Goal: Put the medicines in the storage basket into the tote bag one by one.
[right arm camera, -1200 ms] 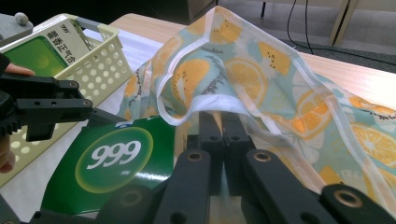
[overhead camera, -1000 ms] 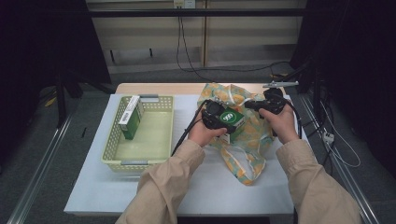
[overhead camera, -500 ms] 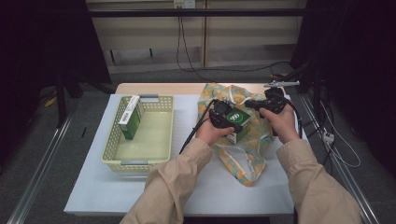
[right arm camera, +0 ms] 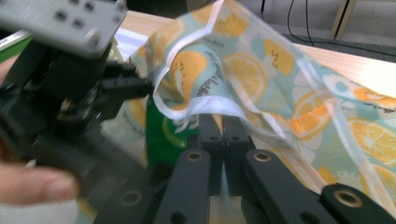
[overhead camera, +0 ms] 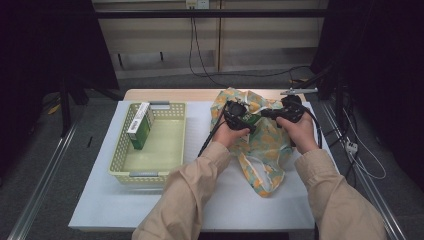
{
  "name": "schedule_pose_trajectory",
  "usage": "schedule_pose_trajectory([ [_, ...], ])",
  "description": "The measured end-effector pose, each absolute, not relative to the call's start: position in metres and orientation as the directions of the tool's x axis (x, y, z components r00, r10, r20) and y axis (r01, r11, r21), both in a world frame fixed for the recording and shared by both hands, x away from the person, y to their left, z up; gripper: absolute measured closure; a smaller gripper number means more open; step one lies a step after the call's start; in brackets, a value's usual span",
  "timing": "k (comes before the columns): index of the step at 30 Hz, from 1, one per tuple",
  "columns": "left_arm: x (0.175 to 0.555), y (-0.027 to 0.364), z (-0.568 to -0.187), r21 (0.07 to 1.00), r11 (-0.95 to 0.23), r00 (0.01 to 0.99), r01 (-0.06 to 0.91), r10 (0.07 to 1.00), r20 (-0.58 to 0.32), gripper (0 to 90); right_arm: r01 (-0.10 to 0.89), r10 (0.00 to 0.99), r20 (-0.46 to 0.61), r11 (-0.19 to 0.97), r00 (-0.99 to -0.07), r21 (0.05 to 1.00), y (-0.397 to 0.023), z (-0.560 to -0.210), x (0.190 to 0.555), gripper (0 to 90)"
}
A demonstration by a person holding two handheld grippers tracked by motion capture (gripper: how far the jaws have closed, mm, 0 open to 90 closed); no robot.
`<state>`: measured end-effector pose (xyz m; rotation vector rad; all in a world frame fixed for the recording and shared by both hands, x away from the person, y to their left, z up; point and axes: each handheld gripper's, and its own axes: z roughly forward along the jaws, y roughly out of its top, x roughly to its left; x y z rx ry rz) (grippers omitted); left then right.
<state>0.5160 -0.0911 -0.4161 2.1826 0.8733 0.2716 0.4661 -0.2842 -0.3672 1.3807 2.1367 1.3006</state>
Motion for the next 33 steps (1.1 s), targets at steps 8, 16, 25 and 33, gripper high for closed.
schedule_pose_trajectory([
  [8,0.534,-0.086,-0.419,0.740,-0.447,0.711,0.503,0.701,-0.060,15.3,0.584,0.831,0.221,0.147,-0.511,0.798,-0.279,-0.371,0.470,90.0],
  [16,0.519,-0.073,-0.405,0.720,-0.469,0.737,0.511,0.670,-0.087,12.6,0.590,0.836,0.230,0.133,-0.499,0.797,-0.281,-0.372,0.470,90.0],
  [25,0.497,-0.048,-0.392,0.729,-0.452,0.750,0.514,0.650,-0.126,13.4,0.572,0.833,0.208,0.150,-0.512,0.806,-0.273,-0.362,0.461,90.0],
  [33,0.478,-0.033,-0.381,0.746,-0.455,0.774,0.486,0.621,-0.125,13.4,0.560,0.832,0.195,0.159,-0.519,0.813,-0.267,-0.354,0.454,90.0],
])
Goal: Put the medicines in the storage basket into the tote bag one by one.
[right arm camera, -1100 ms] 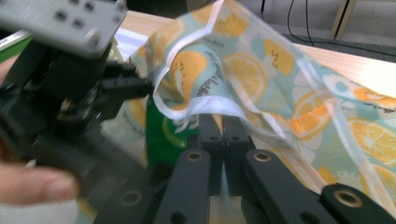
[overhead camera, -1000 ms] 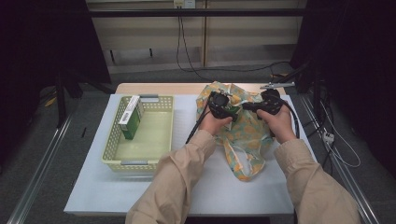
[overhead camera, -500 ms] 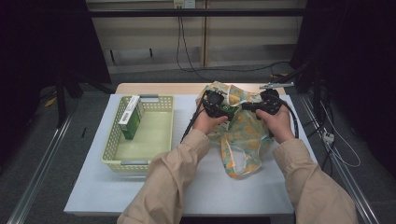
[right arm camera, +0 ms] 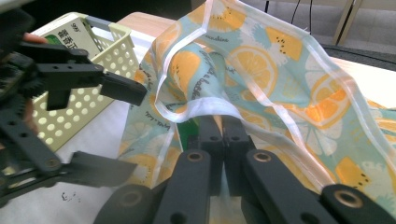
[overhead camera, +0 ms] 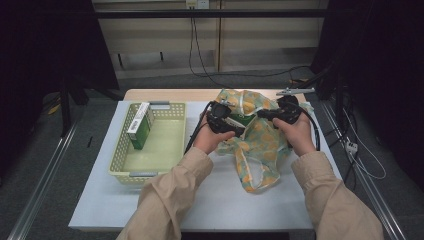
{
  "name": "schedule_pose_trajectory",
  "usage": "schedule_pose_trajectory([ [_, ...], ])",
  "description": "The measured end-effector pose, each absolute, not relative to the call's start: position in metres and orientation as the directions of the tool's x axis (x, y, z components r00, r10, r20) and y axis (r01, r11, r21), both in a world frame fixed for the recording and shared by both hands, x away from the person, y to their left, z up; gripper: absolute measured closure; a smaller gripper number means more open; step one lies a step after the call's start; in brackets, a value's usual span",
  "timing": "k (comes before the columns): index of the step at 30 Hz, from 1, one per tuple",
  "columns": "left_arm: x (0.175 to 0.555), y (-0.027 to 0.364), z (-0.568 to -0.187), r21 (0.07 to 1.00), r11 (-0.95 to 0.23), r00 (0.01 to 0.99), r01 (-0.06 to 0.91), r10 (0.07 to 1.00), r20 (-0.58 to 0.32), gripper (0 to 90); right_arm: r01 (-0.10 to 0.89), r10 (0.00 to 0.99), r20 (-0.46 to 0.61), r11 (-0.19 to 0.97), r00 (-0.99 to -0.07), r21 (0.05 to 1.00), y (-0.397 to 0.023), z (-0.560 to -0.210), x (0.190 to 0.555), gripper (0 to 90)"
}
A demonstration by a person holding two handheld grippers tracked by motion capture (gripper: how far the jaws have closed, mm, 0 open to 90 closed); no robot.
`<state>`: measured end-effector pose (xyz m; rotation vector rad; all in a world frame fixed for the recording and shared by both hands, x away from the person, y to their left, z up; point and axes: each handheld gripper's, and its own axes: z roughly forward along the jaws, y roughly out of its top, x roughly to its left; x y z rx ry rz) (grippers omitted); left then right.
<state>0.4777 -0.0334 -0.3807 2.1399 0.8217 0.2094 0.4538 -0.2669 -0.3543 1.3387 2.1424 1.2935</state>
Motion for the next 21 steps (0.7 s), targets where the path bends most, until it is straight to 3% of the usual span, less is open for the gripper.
schedule_pose_trajectory([
  [21,0.447,0.018,-0.348,0.761,-0.474,0.804,0.443,0.585,-0.103,12.1,0.548,0.826,0.188,0.166,-0.532,0.820,-0.262,-0.350,0.445,90.0],
])
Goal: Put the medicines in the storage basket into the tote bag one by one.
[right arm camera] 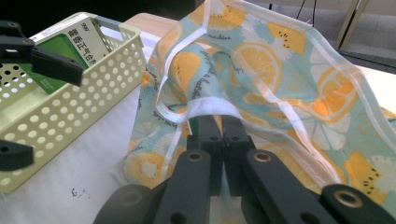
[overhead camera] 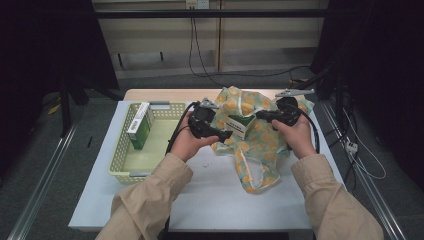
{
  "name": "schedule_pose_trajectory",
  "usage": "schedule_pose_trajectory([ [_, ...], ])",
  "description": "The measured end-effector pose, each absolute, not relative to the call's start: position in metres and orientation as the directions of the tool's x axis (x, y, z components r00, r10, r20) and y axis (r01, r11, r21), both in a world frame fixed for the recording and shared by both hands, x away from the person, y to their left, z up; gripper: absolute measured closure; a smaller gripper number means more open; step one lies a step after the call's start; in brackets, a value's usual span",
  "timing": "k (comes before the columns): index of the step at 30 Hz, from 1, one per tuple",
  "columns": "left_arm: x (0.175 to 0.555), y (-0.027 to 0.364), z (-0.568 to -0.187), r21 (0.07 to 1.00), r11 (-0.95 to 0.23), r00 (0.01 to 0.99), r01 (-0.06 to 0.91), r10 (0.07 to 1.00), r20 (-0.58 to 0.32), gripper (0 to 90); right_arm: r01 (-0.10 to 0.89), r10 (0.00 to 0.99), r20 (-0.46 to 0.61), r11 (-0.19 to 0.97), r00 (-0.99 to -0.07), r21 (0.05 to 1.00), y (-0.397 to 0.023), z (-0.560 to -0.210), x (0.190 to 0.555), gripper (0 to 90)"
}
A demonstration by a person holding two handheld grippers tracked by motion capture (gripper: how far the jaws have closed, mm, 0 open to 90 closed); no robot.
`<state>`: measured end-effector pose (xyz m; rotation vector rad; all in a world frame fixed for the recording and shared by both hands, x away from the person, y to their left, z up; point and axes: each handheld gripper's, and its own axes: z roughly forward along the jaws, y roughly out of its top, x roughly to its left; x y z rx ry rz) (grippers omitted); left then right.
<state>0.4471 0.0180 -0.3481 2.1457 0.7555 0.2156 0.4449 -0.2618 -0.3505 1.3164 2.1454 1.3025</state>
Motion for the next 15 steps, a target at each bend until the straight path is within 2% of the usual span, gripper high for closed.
schedule_pose_trajectory([
  [10,0.443,0.049,-0.342,0.747,-0.490,0.803,0.450,0.588,-0.098,11.6,0.559,0.828,0.197,0.160,-0.524,0.813,-0.267,-0.358,0.445,90.0],
  [15,0.443,0.066,-0.342,0.736,-0.501,0.777,0.455,0.627,-0.054,11.6,0.564,0.830,0.196,0.163,-0.522,0.809,-0.269,-0.358,0.446,90.0],
])
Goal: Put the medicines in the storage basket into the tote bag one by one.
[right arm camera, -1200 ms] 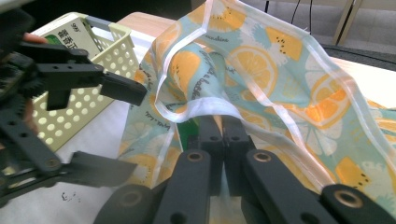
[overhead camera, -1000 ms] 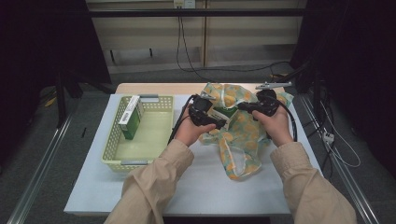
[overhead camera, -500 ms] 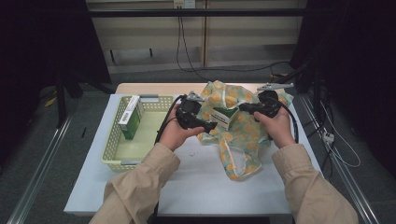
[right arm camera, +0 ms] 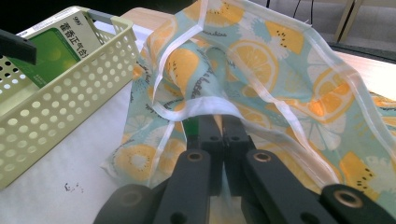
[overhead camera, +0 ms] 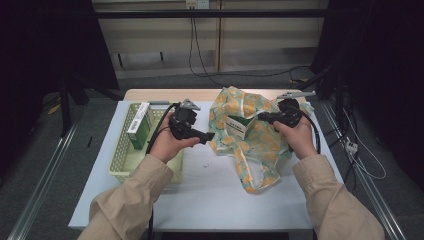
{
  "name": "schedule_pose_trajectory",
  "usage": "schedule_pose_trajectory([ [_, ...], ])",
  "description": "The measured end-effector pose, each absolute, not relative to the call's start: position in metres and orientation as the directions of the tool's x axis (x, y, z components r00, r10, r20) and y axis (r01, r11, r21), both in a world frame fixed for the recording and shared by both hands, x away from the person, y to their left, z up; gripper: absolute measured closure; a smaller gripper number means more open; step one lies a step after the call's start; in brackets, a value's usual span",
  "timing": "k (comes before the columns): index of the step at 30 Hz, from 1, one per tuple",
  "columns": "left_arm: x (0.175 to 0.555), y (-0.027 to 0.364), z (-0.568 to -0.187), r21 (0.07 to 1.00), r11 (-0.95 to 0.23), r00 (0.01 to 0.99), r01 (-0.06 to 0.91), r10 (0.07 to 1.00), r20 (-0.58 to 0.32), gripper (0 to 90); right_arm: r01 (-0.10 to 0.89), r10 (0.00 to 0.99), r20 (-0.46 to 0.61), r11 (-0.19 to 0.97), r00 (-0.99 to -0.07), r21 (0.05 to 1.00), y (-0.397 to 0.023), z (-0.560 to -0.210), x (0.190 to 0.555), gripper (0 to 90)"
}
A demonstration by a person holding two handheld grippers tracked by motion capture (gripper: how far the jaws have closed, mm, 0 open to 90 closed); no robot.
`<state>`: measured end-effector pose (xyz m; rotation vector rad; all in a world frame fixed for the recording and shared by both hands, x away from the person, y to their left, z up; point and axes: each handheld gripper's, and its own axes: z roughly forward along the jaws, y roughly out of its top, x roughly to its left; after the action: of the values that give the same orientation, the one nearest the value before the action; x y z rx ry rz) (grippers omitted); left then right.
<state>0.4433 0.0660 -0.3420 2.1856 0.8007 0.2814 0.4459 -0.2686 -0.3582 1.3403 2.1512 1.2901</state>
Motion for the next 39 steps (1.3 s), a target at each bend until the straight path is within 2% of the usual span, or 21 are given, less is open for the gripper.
schedule_pose_trajectory([
  [1,0.445,0.070,-0.342,0.739,-0.492,0.785,0.460,0.614,-0.080,11.6,0.565,0.831,0.197,0.162,-0.521,0.809,-0.269,-0.359,0.446,90.0],
  [3,0.445,0.076,-0.341,0.736,-0.494,0.768,0.464,0.638,-0.056,11.6,0.567,0.831,0.196,0.166,-0.521,0.807,-0.268,-0.359,0.446,90.0],
  [26,0.451,0.137,-0.348,0.739,-0.441,0.712,0.509,0.698,-0.074,11.6,0.573,0.831,0.204,0.159,-0.517,0.804,-0.270,-0.365,0.444,90.0],
  [39,0.454,0.161,-0.347,0.735,-0.424,0.678,0.529,0.732,-0.066,11.9,0.569,0.864,0.166,0.158,-0.475,0.807,-0.289,-0.371,0.469,90.0],
])
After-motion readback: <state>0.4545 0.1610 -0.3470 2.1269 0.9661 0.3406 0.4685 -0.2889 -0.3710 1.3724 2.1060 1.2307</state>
